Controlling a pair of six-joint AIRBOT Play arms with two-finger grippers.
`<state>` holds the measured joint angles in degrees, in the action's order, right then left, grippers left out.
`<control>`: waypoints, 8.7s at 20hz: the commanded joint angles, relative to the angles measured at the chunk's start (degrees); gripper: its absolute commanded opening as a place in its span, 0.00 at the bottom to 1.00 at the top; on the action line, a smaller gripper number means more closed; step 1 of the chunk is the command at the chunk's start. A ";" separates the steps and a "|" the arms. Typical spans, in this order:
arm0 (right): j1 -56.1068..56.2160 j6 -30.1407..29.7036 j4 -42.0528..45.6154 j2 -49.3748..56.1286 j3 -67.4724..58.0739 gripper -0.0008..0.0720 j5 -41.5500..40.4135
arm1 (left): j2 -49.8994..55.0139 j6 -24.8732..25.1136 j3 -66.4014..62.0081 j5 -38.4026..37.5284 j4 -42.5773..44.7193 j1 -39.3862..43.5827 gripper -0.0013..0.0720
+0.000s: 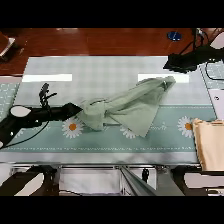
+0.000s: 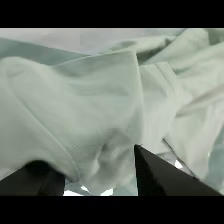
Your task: Fold the shirts.
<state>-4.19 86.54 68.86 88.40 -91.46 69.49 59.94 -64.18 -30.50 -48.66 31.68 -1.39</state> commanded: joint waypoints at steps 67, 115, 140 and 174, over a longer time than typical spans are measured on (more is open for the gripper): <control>-2.12 -3.54 4.17 -47.21 -27.02 0.05 3.78 | -34.56 6.05 -53.96 -6.97 -8.09 -21.77 0.04; -21.42 -6.08 -3.13 -22.86 41.16 0.58 -2.40 | 0.76 -0.96 3.91 -19.82 13.05 -41.62 0.71; -27.63 -10.05 -17.14 -18.53 57.72 0.58 -4.81 | 4.63 0.09 9.66 -16.24 12.00 -27.89 0.04; -8.81 -1.60 4.17 -52.96 -13.29 0.05 4.55 | -36.52 -9.68 -58.95 -4.13 20.68 -26.93 0.04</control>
<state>-13.02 83.40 68.58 41.17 -104.25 69.89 29.85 -71.99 -86.72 -55.68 42.65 -28.23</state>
